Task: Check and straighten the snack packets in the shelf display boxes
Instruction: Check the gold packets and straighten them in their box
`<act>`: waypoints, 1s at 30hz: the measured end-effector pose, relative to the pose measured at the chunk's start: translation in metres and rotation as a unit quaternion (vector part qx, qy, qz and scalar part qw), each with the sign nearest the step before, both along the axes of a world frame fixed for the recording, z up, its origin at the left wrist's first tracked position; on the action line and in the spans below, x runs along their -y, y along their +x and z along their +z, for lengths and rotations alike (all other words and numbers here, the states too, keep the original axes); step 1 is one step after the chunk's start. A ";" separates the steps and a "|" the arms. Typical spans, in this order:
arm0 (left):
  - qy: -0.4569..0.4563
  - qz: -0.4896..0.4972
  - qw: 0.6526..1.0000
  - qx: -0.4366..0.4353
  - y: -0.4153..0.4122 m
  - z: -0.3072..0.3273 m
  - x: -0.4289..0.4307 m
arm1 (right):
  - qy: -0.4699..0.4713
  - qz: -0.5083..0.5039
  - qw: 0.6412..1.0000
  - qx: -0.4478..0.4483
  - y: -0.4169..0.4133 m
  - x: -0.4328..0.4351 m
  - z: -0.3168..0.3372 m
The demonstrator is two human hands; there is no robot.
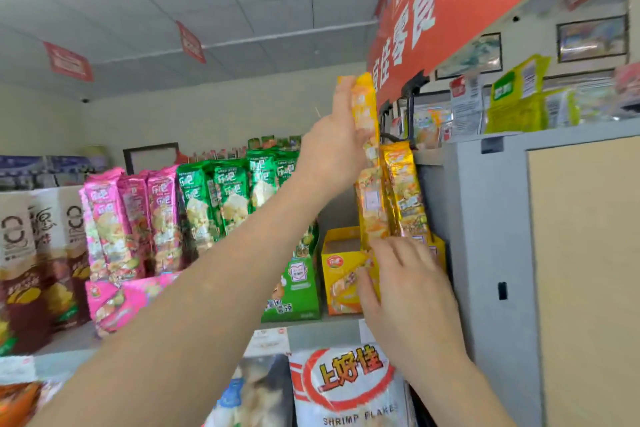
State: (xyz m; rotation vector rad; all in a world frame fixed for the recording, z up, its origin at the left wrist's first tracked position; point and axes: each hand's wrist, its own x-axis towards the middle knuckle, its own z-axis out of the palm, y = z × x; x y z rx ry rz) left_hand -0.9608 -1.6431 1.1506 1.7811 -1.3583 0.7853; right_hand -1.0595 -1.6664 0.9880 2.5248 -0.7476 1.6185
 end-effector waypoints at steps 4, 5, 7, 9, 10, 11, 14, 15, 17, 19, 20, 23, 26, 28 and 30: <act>0.112 0.036 0.990 -0.081 0.011 -0.029 0.026 | -0.002 -0.020 1.000 -0.001 0.000 0.001 -0.001; 0.118 0.035 0.988 -0.097 0.013 -0.034 0.031 | -0.008 -0.025 1.000 -0.004 0.001 0.001 -0.002; 0.122 0.025 0.984 -0.124 0.017 -0.040 0.038 | -0.014 -0.030 0.999 -0.014 0.000 0.001 -0.003; 0.124 0.011 0.978 -0.166 0.019 -0.043 0.044 | -0.017 -0.026 0.999 -0.015 -0.002 0.001 -0.004; 0.124 0.003 0.973 -0.196 0.020 -0.044 0.046 | -0.018 -0.022 0.999 -0.015 -0.002 0.001 -0.003; 0.127 -0.003 0.965 -0.230 0.020 -0.045 0.048 | -0.019 -0.018 1.000 -0.017 -0.003 0.001 -0.003; 0.149 -0.018 0.923 -0.354 0.024 -0.054 0.050 | -0.018 -0.015 0.999 -0.022 -0.004 0.000 -0.003; 0.158 -0.021 0.905 -0.396 0.026 -0.059 0.050 | -0.018 -0.016 0.999 -0.024 -0.004 0.000 -0.002; 0.163 -0.030 0.874 -0.458 0.029 -0.067 0.049 | -0.017 -0.019 0.999 -0.036 -0.005 0.000 0.001; 0.146 -0.047 0.859 -0.489 0.031 -0.071 0.047 | -0.010 -0.032 0.998 -0.051 -0.005 0.000 0.008; 0.136 -0.057 0.854 -0.498 0.032 -0.071 0.047 | -0.007 -0.038 0.998 -0.058 -0.004 0.000 0.012; 0.097 -0.103 0.836 -0.530 0.037 -0.072 0.046 | 0.015 -0.037 0.996 -0.086 -0.003 -0.001 0.018; 0.037 -0.159 0.825 -0.541 0.035 -0.073 0.042 | 0.023 -0.034 0.997 -0.067 -0.003 -0.002 0.017; 0.034 -0.161 0.843 -0.512 0.032 -0.072 0.042 | 0.017 -0.031 0.998 -0.053 -0.002 -0.001 0.014; 0.073 -0.128 0.867 -0.476 0.028 -0.070 0.043 | 0.019 -0.021 0.998 -0.055 -0.002 0.000 0.013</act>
